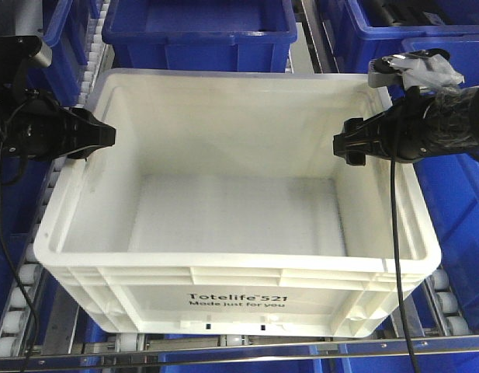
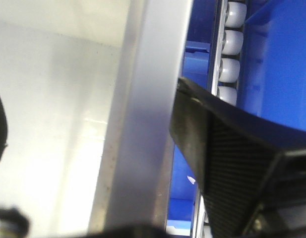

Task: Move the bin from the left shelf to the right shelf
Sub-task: 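Push the gripped crate forward onto the roller shelf between blue bins, then open both grippers and lift them off the crate's side rims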

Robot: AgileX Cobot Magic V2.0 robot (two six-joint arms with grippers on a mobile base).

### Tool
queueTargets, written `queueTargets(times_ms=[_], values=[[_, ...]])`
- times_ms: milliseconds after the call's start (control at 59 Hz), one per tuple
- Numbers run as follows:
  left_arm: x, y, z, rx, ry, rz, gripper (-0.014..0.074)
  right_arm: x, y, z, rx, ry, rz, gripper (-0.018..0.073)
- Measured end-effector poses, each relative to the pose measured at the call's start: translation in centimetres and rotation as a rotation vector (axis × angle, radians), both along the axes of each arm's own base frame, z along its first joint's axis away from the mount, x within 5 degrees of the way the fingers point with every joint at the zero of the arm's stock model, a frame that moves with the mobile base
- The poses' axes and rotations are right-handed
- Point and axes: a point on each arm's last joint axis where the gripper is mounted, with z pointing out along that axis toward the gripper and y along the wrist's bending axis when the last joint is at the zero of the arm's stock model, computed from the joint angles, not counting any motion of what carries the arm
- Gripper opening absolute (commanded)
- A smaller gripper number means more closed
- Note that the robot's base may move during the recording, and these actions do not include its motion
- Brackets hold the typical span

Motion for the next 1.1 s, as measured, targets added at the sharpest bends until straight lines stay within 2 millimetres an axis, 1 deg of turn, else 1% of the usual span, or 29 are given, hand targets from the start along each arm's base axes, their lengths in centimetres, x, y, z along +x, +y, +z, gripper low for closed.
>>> queueTargets(times_ms=[119,220,441,593,729,797,933,1102], values=[[0.2,0.1,0.1,-0.005,-0.021,0.014,0.0364,0.0,0.0,0.0,0.001,-0.001,0.0,0.0594],[0.2,0.1,0.3,-0.005,-0.031,0.019,0.0364,-0.2,0.0,0.4,0.004,-0.012,-0.001,0.0593],[-0.6,0.2,1.5,-0.01,-0.073,0.019,0.0364,-1.6,-0.4,2.8,0.006,-0.093,0.002,0.0593],[-1.7,0.3,2.8,-0.019,-0.11,0.014,0.0363,-2.8,-0.7,4.5,0.011,-0.143,0.004,0.0593],[-2.7,0.2,3.4,-0.022,-0.096,-0.017,0.0363,-3.8,-0.9,5.4,0.012,-0.149,0.008,0.0593],[-3.1,0.1,3.5,-0.023,-0.079,-0.033,0.0363,-4.2,-1.0,5.7,0.012,-0.152,0.009,0.0593],[-3.3,0.0,3.3,-0.023,-0.057,-0.047,0.0363,-4.5,-1.1,6.1,0.014,-0.169,0.01,0.0585],[-3.2,0.0,3.3,-0.023,-0.058,-0.046,0.0363,-4.5,-1.1,6.1,0.001,-0.17,0.022,0.0582]])
